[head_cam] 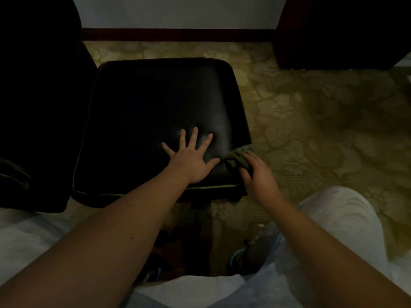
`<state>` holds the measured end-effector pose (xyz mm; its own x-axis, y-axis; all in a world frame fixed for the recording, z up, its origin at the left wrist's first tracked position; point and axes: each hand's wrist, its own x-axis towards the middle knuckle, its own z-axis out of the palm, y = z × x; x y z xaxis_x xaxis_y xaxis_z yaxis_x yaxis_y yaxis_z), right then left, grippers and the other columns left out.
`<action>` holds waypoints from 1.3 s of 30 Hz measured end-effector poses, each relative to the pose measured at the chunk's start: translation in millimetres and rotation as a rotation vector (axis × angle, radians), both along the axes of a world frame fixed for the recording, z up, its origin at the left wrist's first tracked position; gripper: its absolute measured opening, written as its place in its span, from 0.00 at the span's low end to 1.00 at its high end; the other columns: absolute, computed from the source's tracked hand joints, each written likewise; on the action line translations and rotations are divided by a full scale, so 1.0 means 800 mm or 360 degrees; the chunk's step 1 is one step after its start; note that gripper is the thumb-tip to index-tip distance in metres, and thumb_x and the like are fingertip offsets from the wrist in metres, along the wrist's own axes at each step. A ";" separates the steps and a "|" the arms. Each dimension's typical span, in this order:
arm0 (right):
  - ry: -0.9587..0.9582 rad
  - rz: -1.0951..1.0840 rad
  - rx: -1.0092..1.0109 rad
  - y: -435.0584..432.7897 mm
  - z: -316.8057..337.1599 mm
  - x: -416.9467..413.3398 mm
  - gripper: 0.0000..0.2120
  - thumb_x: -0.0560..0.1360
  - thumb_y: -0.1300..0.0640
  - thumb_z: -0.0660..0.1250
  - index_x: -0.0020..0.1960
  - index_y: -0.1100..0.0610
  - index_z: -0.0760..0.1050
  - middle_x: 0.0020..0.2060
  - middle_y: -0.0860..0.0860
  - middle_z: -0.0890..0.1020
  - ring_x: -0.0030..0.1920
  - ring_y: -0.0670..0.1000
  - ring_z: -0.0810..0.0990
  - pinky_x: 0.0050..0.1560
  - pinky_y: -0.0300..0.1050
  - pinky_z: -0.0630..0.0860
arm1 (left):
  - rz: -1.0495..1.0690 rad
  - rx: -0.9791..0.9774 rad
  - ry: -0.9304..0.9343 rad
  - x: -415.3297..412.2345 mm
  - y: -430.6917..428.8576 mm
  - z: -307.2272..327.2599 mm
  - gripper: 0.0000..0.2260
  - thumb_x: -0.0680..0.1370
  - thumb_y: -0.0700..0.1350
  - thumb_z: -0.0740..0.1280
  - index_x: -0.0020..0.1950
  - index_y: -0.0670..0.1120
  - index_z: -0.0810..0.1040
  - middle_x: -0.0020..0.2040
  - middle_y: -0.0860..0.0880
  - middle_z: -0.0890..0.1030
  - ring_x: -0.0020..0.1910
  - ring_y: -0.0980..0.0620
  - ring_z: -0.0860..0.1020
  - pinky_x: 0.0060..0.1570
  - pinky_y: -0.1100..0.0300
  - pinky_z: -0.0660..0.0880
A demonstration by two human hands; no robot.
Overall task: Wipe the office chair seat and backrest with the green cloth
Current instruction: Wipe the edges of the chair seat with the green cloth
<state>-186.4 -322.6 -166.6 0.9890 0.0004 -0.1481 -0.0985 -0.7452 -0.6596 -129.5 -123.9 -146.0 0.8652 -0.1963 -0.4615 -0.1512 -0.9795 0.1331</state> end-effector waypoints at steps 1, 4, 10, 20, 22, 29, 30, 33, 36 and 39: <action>0.0001 -0.0007 -0.0002 0.001 0.000 -0.001 0.23 0.80 0.61 0.64 0.73 0.61 0.68 0.73 0.57 0.69 0.74 0.55 0.65 0.71 0.38 0.56 | -0.0001 -0.0003 -0.0004 0.000 0.000 0.001 0.34 0.79 0.72 0.46 0.80 0.63 0.35 0.81 0.50 0.32 0.79 0.40 0.32 0.68 0.21 0.40; 0.0006 0.0003 -0.0022 0.003 0.002 0.003 0.23 0.80 0.61 0.64 0.74 0.61 0.68 0.74 0.57 0.68 0.74 0.55 0.65 0.70 0.37 0.56 | 0.0001 -0.0021 -0.0010 0.000 0.000 0.001 0.34 0.79 0.72 0.46 0.80 0.63 0.35 0.81 0.50 0.32 0.79 0.40 0.32 0.68 0.21 0.40; 0.0023 0.0010 -0.0043 0.000 0.007 0.031 0.23 0.79 0.62 0.64 0.73 0.62 0.68 0.74 0.57 0.68 0.74 0.56 0.65 0.71 0.38 0.56 | 0.0049 -0.0017 0.0017 0.005 -0.007 0.000 0.34 0.80 0.71 0.47 0.80 0.63 0.36 0.81 0.50 0.32 0.79 0.40 0.32 0.68 0.21 0.40; 0.0003 -0.0013 -0.0044 0.003 -0.001 -0.005 0.24 0.80 0.60 0.64 0.75 0.60 0.66 0.75 0.56 0.66 0.75 0.55 0.63 0.75 0.44 0.57 | 0.0067 0.0012 0.0091 0.011 -0.013 0.002 0.34 0.80 0.71 0.46 0.80 0.63 0.34 0.80 0.50 0.29 0.79 0.40 0.30 0.67 0.20 0.40; -0.0064 0.0036 -0.0112 0.005 -0.004 -0.002 0.25 0.79 0.60 0.64 0.75 0.61 0.66 0.75 0.56 0.65 0.76 0.56 0.61 0.76 0.46 0.56 | 0.0059 0.0008 0.0074 0.010 -0.013 0.000 0.33 0.80 0.71 0.46 0.80 0.63 0.34 0.81 0.50 0.30 0.79 0.40 0.30 0.68 0.20 0.40; -0.0203 0.0241 -0.0181 0.007 -0.007 0.005 0.26 0.80 0.57 0.64 0.76 0.59 0.64 0.76 0.57 0.63 0.78 0.57 0.56 0.77 0.50 0.55 | -0.0011 -0.0069 0.0041 0.000 0.009 0.011 0.31 0.83 0.66 0.50 0.81 0.63 0.38 0.81 0.50 0.31 0.80 0.42 0.32 0.72 0.25 0.39; -0.0197 0.0234 -0.0145 0.007 -0.008 0.006 0.26 0.80 0.57 0.64 0.76 0.58 0.64 0.76 0.57 0.63 0.78 0.57 0.57 0.77 0.51 0.55 | -0.0004 -0.0046 0.0020 -0.006 0.013 0.011 0.31 0.83 0.66 0.50 0.81 0.63 0.38 0.81 0.50 0.31 0.80 0.42 0.32 0.72 0.26 0.39; -0.0222 0.0225 -0.0116 0.007 -0.010 0.011 0.26 0.80 0.54 0.64 0.76 0.57 0.65 0.76 0.57 0.64 0.77 0.58 0.59 0.76 0.56 0.59 | 0.0063 0.0015 0.0056 -0.022 0.023 0.008 0.32 0.82 0.68 0.49 0.80 0.64 0.36 0.81 0.50 0.30 0.79 0.42 0.31 0.71 0.26 0.39; -0.0261 0.0178 -0.0252 0.015 -0.013 0.018 0.24 0.80 0.50 0.63 0.74 0.59 0.68 0.74 0.59 0.67 0.76 0.61 0.61 0.75 0.59 0.58 | 0.0068 0.0026 0.0100 -0.025 0.025 0.006 0.32 0.81 0.69 0.47 0.79 0.65 0.34 0.80 0.49 0.29 0.79 0.41 0.31 0.71 0.25 0.40; -0.0290 0.0136 -0.0459 0.031 -0.013 0.018 0.24 0.81 0.48 0.60 0.72 0.61 0.70 0.73 0.61 0.69 0.75 0.62 0.63 0.75 0.59 0.58 | 0.0062 0.0057 0.0122 -0.022 0.023 0.003 0.31 0.81 0.69 0.46 0.78 0.65 0.32 0.80 0.49 0.28 0.79 0.40 0.30 0.70 0.24 0.39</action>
<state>-172.2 -298.1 -177.1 0.9973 0.0685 0.0248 0.0725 -0.9037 -0.4220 -147.3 -105.6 -143.9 0.8337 -0.1452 -0.5327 -0.1034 -0.9888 0.1076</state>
